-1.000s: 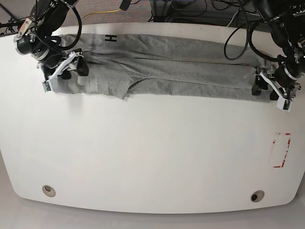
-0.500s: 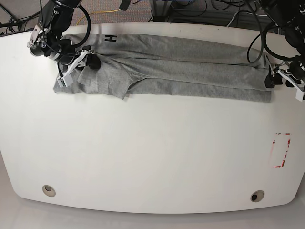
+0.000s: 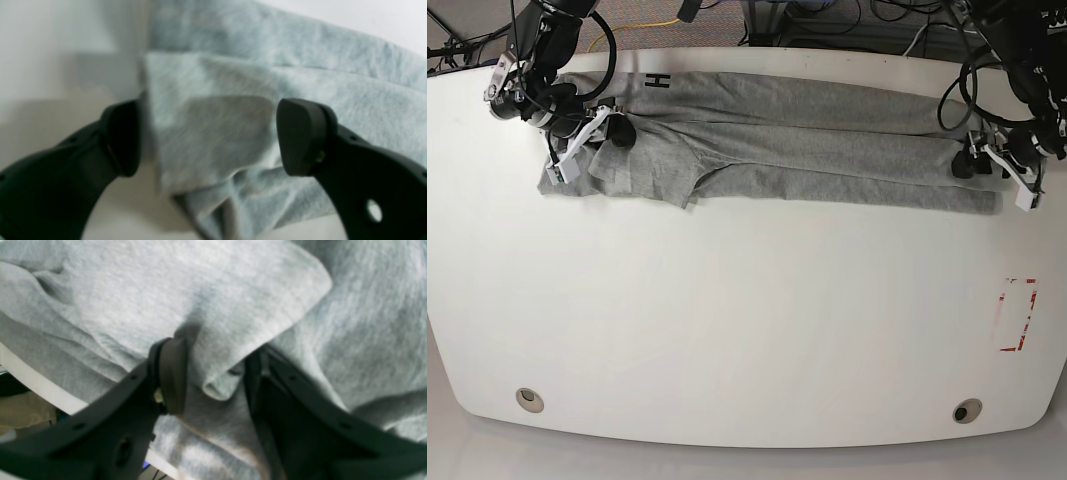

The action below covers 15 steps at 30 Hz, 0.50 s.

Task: Fold the T-shirt properly
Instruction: 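Grasp the strip's end with the left gripper and fold it toward the right gripper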

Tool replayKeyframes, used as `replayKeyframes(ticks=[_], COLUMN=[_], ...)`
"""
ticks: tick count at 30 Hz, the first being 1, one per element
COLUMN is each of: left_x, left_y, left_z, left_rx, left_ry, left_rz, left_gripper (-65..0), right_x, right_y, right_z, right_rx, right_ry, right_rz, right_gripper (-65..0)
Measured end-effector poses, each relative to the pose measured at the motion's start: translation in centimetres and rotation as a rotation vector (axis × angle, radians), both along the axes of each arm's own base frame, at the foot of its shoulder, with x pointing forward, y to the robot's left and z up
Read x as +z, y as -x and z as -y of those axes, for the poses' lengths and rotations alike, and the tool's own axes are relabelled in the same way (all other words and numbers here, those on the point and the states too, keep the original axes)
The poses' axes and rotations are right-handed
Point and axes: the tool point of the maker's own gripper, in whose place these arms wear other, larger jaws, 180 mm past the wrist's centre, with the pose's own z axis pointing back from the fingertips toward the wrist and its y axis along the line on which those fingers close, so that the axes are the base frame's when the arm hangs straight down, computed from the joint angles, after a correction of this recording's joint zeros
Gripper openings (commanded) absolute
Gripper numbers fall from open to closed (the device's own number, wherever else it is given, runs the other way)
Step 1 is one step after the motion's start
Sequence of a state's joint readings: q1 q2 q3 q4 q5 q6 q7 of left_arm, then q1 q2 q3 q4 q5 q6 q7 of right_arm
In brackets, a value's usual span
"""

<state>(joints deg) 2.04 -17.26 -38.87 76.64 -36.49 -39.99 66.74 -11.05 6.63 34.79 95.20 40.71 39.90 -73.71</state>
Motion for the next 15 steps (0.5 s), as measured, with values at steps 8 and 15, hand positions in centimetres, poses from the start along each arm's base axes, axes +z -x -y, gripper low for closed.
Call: replayKeyframes(ticks=[8, 15], left_x=[-0.9, 3.0], left_y=[0.6, 1.8], left_z=[1.3, 1.4], left_rx=[-0.032, -0.071], left_ry=[0.017, -0.124], left_rz=[-0.036, 0.048], left_gripper=[-62.6, -62.8], right_x=[0.0, 0.0], right_y=[0.0, 0.0], right_z=[0.0, -0.1], right_rx=[-0.002, -0.001], right_ry=[-0.001, -0.001], right_rz=[0.001, 0.001], right_gripper=[-39.6, -39.6])
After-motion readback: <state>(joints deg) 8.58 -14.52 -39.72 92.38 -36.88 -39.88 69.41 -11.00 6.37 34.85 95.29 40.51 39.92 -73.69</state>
